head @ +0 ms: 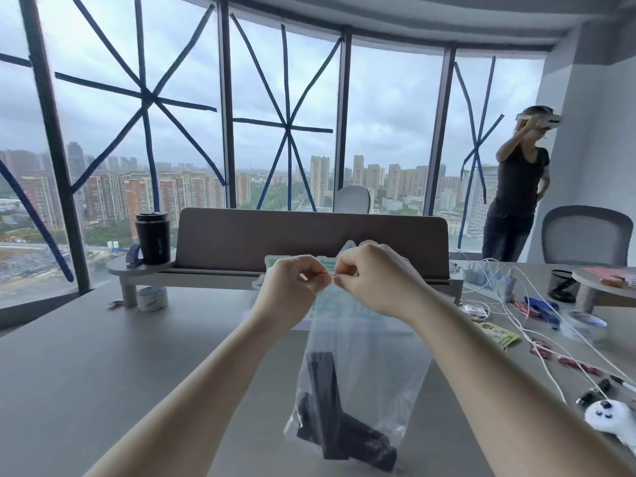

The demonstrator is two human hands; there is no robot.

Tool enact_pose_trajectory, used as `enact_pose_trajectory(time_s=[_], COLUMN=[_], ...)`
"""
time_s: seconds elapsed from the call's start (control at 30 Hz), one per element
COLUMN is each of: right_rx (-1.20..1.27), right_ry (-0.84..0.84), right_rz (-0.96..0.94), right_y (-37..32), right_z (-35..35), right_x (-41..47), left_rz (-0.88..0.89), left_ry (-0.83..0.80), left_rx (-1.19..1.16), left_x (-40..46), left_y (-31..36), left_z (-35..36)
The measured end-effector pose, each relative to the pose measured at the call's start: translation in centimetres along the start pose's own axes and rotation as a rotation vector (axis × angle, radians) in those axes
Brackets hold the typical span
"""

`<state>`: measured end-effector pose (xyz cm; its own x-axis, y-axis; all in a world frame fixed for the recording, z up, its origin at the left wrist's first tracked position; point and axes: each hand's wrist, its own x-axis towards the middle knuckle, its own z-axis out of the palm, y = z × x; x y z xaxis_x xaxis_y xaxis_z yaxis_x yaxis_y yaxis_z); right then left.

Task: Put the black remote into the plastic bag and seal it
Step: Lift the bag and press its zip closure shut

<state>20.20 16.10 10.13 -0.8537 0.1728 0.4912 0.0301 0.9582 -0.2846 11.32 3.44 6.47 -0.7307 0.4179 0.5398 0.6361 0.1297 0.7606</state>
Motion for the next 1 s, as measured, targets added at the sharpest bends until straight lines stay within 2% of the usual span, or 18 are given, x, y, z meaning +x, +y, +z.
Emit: enact_pose_trajectory(time_s=[0.27,0.63,1.0], right_rx=[-0.025,-0.077,-0.147], right_ry=[-0.026,-0.033,0.046], right_rz=[0.010,0.068,-0.038], right_y=[0.1,3.6,2.0], right_z=[0.7,0.3,0.2], right_x=[-0.1,-2.2,-2.3], left_rz=[0.043,0.017,-0.024], left_ry=[0.122,0.344,0.402], left_rx=[0.031,0.015,-0.088], left_x=[-0.2,0.6,0.7], left_y=[-0.8,-4.0,-6.3], left_z=[0.0,-4.8,-8.3])
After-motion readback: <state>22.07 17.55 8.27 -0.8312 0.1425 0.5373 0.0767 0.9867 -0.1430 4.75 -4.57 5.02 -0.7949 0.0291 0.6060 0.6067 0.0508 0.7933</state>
